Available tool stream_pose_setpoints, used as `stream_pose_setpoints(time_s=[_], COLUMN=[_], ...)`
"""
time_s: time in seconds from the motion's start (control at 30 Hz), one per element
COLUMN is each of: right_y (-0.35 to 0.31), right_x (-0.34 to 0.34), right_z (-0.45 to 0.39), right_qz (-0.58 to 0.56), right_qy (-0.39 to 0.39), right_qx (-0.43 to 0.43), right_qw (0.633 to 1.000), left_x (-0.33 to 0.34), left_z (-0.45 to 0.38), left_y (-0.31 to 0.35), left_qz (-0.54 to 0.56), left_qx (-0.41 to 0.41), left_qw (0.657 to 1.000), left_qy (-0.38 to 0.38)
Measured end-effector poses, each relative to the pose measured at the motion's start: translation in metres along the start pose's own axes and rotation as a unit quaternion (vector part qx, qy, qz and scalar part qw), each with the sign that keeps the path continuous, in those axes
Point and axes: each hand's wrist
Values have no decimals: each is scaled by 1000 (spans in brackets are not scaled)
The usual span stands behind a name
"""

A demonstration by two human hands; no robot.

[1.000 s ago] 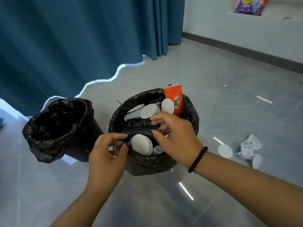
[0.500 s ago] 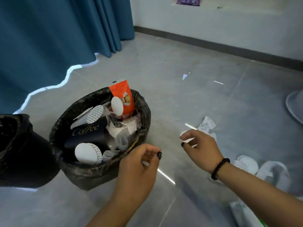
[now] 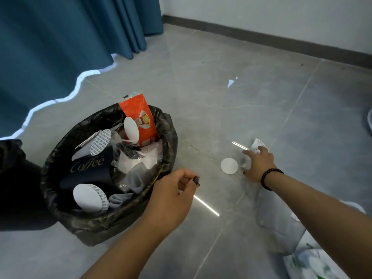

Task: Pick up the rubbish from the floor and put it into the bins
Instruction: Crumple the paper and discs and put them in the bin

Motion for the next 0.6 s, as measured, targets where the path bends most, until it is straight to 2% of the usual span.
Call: stream_pose_setpoints(time_s=[0.17,0.5,0.6], right_y=[10,3,-8], right_x=[19,12,7], right_z=[-10,-15,-15], right_qz=[10,-26,28], right_qy=[-61,32,10], right_qx=[29,13,-33], right_qw=[998,999,999], left_x=[2,17,19], left_z=[-4,-12,-12], left_y=[-7,-40,-45], left_qz=[0,-8,-14], left_qx=[-9,-21,-19], left_qw=[1000,999,999], left_qy=[-15,-37,-42])
Point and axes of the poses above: each hand's wrist, its own z-axis away from the middle knuckle, its own x-axis out of the palm, y = z × x, and after that the axes turned 5 degrees about z, right-handed
